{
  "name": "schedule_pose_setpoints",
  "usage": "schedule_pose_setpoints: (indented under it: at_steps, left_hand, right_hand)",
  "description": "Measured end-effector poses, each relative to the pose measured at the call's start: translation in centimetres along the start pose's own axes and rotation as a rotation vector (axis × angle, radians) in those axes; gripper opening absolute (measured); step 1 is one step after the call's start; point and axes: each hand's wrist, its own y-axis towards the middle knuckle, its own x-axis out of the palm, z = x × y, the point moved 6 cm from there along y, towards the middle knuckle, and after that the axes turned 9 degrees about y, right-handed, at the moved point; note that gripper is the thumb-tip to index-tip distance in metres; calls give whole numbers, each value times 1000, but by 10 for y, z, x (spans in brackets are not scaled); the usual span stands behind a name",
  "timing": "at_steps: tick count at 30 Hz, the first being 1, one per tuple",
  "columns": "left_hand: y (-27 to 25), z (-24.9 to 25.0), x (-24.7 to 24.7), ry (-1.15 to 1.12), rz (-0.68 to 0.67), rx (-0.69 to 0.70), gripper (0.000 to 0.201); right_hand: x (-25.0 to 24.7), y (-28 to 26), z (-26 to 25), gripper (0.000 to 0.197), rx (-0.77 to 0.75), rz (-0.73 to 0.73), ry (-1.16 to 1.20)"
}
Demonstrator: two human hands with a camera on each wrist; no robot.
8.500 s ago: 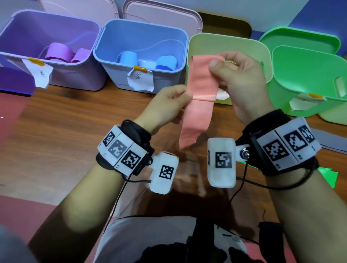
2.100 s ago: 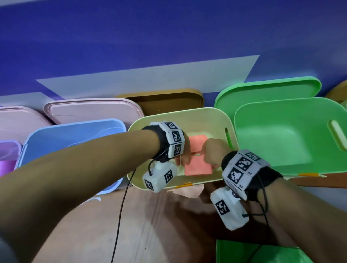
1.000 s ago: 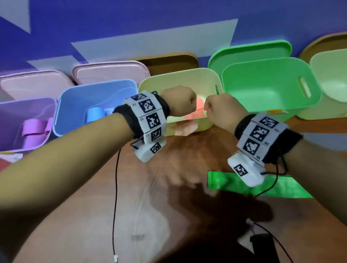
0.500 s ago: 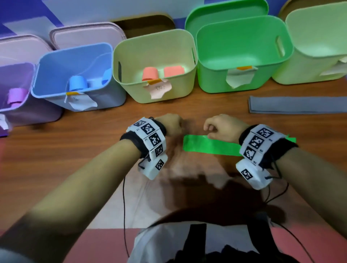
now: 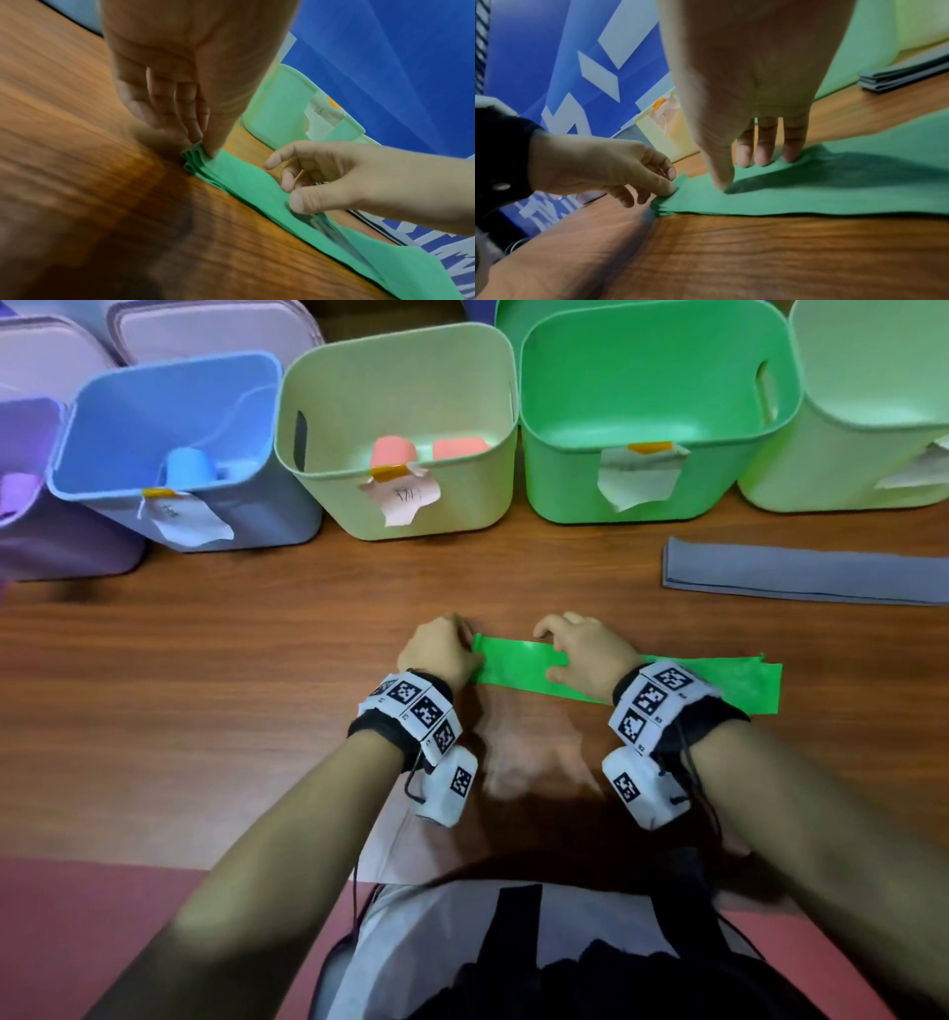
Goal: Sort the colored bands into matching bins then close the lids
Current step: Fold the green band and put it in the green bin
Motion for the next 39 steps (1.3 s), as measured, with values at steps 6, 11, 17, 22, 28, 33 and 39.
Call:
schedule_pose_setpoints:
  at_steps: [6, 11, 17, 22, 28, 33, 39]
  left_hand:
    - [-10, 16, -16, 208, 190, 110, 15]
    - [-27, 40, -28, 299, 360, 402, 18]
    - [-22, 35, -40, -84, 327, 224, 9]
    - [-6, 29, -13, -573, -20, 110, 21]
    - [-6, 21, 8, -978, -307, 5, 8]
    - [-5, 11, 17, -1115, -392, -86, 14]
    - [-14, 20, 36, -1202, -604, -241, 21]
  right_hand:
    - [0, 4, 12, 35, -8, 58, 213]
    - [1, 2, 14, 49, -20, 55, 333]
    - [0, -8, 14, 51, -65, 119, 413]
    - [-9, -16, 6, 42, -116, 297, 494]
    - [-28, -29, 1, 11, -166, 493, 554]
    - [-39, -38, -6, 14, -149, 325, 514]
    - [-57, -57, -17, 17, -170, 306, 286]
